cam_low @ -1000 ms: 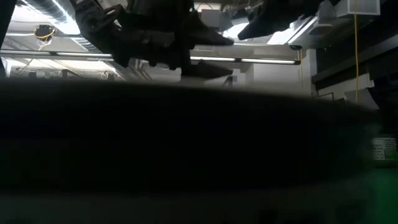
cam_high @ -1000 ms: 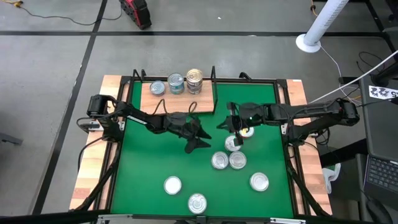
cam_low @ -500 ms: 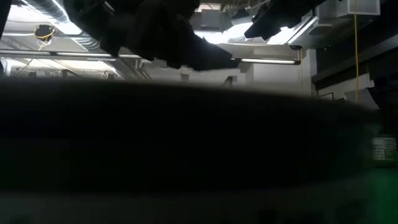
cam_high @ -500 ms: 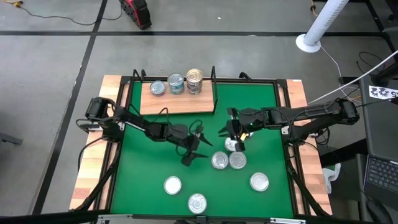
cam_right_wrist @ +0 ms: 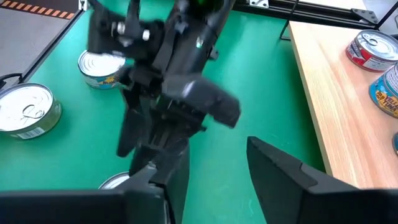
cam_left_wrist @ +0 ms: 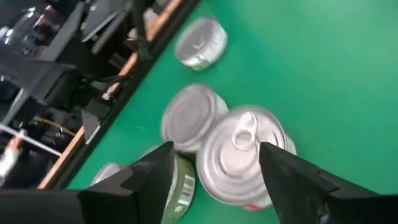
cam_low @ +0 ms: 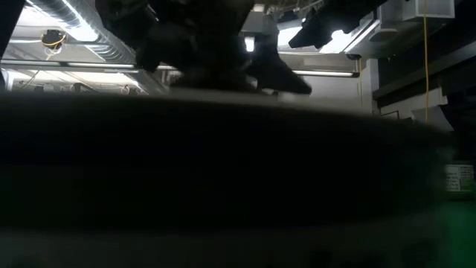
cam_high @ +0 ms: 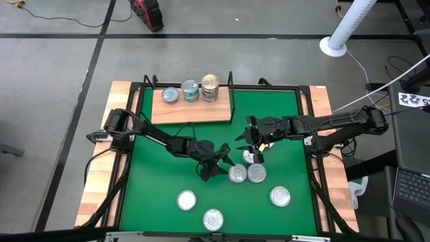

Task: Stack canned seafood by type on shelf
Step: Stack the red tuna can on top of the other red tuna can on the shelf

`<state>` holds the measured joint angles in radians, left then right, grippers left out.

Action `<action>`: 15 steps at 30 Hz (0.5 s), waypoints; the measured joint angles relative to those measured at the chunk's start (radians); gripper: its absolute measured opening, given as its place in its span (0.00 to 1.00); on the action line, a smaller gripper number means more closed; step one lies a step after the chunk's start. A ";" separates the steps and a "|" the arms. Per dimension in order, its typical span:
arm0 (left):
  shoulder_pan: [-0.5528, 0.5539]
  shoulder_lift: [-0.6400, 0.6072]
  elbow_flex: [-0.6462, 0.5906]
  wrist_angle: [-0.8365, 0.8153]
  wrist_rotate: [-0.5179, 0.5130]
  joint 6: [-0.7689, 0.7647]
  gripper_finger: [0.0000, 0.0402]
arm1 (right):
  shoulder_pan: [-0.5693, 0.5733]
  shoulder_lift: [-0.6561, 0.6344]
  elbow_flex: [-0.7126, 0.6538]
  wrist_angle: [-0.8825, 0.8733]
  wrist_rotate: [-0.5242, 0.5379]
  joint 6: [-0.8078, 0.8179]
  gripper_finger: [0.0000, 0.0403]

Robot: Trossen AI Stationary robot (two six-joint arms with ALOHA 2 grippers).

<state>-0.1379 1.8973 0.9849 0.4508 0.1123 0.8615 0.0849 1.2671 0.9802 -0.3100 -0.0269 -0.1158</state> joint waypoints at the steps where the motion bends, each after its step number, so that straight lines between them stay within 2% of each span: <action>1: 0.000 0.013 0.003 -0.001 0.000 0.031 0.56 | 0.000 0.000 0.000 0.000 0.000 0.000 0.40; 7: 0.001 0.052 0.006 -0.023 0.000 0.091 0.47 | 0.000 0.000 0.000 0.002 0.000 0.000 0.40; 15: 0.001 0.087 0.006 -0.050 0.002 0.180 0.42 | 0.000 0.000 0.000 0.002 0.000 0.000 0.40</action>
<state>-0.1371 1.9846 0.9905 0.4008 0.1143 1.0412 0.0849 1.2675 0.9802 -0.3082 -0.0265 -0.1162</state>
